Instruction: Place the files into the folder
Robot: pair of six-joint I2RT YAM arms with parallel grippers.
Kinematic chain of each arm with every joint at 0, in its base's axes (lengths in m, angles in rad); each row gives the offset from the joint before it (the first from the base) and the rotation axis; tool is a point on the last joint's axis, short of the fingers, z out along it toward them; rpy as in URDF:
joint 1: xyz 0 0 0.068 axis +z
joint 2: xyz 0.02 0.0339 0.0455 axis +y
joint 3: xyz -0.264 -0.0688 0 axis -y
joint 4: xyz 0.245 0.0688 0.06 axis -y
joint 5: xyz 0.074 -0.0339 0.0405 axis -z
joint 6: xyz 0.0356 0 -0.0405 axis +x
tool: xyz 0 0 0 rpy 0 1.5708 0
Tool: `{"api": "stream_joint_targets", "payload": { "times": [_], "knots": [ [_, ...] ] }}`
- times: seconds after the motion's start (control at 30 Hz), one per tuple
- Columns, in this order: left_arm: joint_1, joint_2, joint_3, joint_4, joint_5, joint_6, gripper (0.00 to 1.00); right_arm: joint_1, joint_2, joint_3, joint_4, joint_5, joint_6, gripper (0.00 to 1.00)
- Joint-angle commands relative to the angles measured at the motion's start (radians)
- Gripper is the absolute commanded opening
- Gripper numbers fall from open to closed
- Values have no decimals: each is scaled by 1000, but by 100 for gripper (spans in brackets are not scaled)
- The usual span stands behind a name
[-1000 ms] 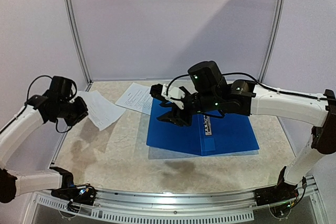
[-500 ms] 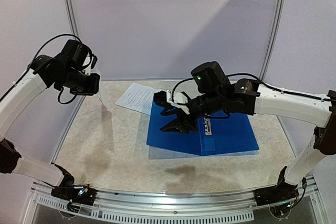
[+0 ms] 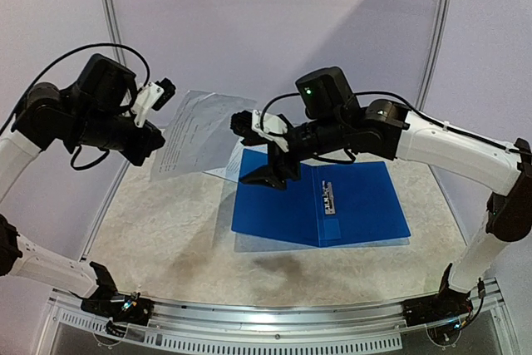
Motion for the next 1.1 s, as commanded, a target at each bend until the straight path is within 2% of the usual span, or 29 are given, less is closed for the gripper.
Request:
{"api": "stream_joint_targets", "payload": {
  "times": [0.0, 0.13, 0.47, 0.63, 1.07],
  "knots": [
    [-37, -20, 63, -51, -26, 76, 0, -15, 77, 140, -22, 70, -36, 83],
    [-74, -10, 62, -51, -20, 80, 0, -20, 123, 242, -35, 136, -102, 83],
    [-218, 67, 61, -50, -92, 91, 0, -21, 50, 178, -63, 224, -248, 81],
    [-229, 61, 63, -50, -122, 93, 0, -21, 60, 131, -16, 301, -292, 80],
    [-239, 76, 55, -45, -127, 93, 0, -27, -26, 126, -33, 345, -314, 80]
  ]
}}
